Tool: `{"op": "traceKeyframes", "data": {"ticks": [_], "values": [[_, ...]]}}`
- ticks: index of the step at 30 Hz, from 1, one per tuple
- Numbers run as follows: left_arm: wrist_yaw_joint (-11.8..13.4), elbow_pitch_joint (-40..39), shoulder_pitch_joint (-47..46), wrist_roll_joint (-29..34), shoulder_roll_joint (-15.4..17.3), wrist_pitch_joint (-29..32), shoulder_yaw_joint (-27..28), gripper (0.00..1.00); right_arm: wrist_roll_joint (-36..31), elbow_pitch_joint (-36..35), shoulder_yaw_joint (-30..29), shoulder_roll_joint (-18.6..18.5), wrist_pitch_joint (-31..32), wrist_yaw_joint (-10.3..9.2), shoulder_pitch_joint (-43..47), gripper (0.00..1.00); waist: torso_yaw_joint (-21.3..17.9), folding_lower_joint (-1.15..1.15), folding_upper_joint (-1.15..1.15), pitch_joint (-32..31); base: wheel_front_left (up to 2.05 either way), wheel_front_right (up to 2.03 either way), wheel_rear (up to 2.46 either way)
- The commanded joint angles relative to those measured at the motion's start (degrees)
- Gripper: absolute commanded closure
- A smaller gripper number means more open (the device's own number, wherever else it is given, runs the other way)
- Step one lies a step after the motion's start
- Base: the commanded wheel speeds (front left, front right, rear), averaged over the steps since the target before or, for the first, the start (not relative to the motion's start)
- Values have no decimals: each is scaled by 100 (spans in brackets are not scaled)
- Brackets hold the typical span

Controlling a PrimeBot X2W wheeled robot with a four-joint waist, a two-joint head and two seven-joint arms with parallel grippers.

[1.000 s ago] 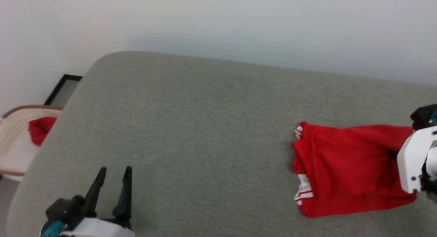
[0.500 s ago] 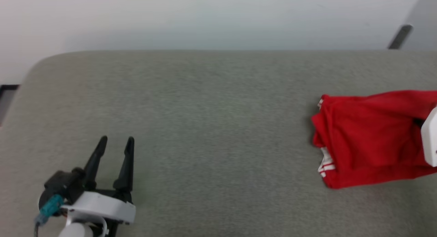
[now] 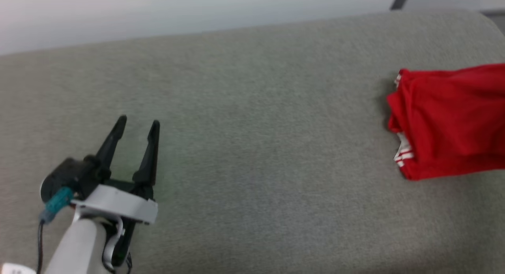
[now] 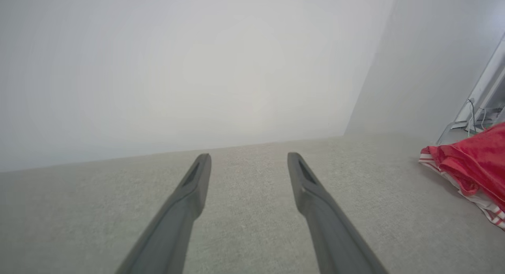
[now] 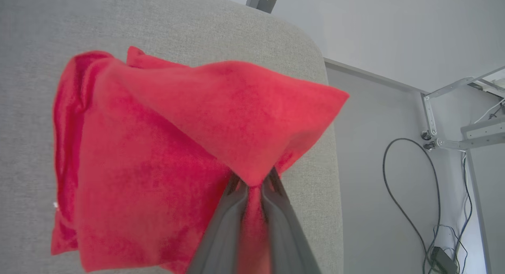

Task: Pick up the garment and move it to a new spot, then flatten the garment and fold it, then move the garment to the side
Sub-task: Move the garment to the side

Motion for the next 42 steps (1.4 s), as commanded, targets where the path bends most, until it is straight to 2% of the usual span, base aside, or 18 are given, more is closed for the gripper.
{"op": "traceKeyframes", "data": {"ticks": [1,14,25,32,42], "values": [[-18,15,-128,33,49,-3,-43,0,-6,67,47,-47,-97,-7,-123,100,-331,0,0,343,0,0,0],[-17,146,-974,-57,294,3,-560,0,-184,1027,911,-469,-1354,-7,-975,100,-588,0,0,999,0,0,0],[-17,235,-1520,-85,381,0,-918,0,-830,1902,1449,-733,-2329,-7,-1669,100,-647,0,0,1452,0,0,0],[-17,306,-1749,-119,421,-1,-1084,0,-1283,2578,1422,-563,-2666,-7,-1981,100,-665,0,0,1657,0,0,0],[-17,377,-1896,-212,476,-1,-1217,0,-1528,3300,1152,-226,-3091,-7,-2145,100,-553,0,0,1739,0,0,0]]}}
